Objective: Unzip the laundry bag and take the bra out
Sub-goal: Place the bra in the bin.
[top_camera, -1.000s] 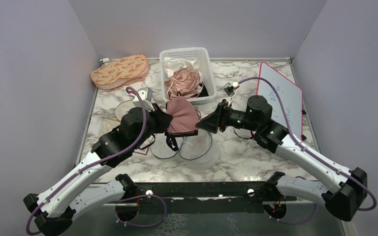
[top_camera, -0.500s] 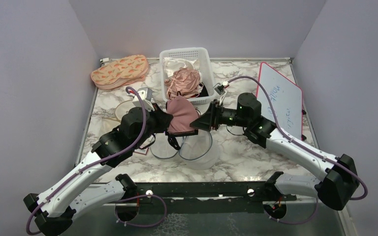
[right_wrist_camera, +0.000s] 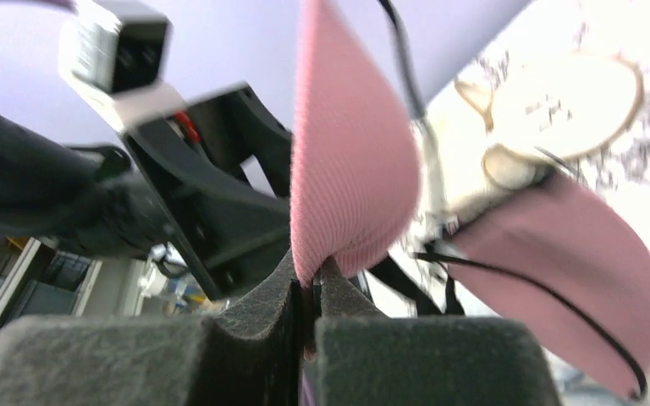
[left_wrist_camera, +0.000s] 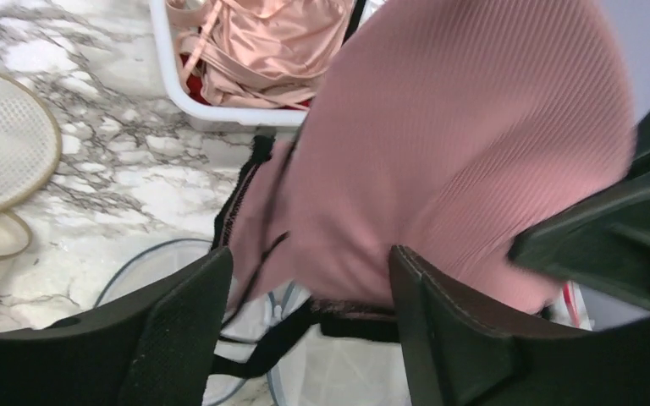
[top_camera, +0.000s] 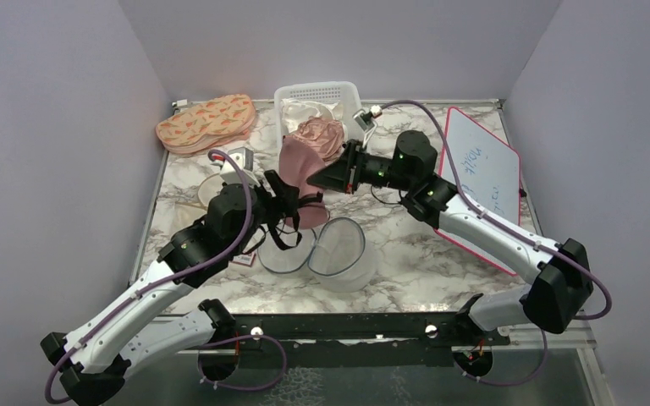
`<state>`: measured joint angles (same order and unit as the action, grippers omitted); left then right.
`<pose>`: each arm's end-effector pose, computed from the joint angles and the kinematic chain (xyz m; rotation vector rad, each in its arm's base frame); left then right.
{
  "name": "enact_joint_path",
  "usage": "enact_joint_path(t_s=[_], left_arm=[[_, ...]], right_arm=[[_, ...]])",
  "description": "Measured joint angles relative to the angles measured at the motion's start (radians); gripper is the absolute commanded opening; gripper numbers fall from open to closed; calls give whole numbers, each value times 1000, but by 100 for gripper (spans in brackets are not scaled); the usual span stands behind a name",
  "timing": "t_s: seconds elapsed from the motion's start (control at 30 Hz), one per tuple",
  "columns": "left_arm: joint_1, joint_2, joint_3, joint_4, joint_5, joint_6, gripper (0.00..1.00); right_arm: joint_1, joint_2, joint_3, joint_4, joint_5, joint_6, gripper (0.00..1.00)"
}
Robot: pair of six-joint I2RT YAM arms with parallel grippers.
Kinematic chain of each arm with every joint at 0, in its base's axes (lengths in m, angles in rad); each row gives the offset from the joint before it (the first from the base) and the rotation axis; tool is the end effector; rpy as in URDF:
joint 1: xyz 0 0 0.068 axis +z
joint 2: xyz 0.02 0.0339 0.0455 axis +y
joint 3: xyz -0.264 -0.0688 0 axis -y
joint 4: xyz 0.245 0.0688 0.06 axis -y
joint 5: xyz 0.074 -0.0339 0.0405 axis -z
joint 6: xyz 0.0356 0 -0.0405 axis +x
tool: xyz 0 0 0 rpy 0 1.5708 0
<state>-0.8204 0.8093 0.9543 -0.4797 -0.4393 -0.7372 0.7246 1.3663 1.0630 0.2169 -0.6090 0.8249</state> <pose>0.1283 -0.1154 0.3645 -0.2224 1.9120 -0.6473 0.2268 0.2280 0.3472 -0.4423 1.8851 1.6115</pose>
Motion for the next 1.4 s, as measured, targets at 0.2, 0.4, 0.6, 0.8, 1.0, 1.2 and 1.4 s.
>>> enact_joint_path(t_s=[0.2, 0.4, 0.6, 0.8, 1.0, 1.2, 1.4], left_arm=[[0, -48, 15, -21, -72, 37, 76], [0, -148, 19, -58, -135, 57, 79], [0, -219, 21, -78, -176, 78, 81], [0, -215, 20, -84, -187, 93, 82], [0, -180, 6, -84, -187, 92, 83], [0, -147, -3, -84, -187, 94, 83], [0, -140, -3, -79, -190, 108, 83]], right_arm=[[-36, 67, 203, 5, 73, -11, 1], [-99, 232, 466, 22, 81, -10, 1], [-134, 404, 744, 16, 77, -2, 1], [-163, 540, 1047, -20, 70, 12, 1], [-214, 626, 1295, -29, 71, 37, 1], [-277, 653, 1375, 4, 90, 62, 1], [-309, 684, 1378, 47, 106, 61, 1]])
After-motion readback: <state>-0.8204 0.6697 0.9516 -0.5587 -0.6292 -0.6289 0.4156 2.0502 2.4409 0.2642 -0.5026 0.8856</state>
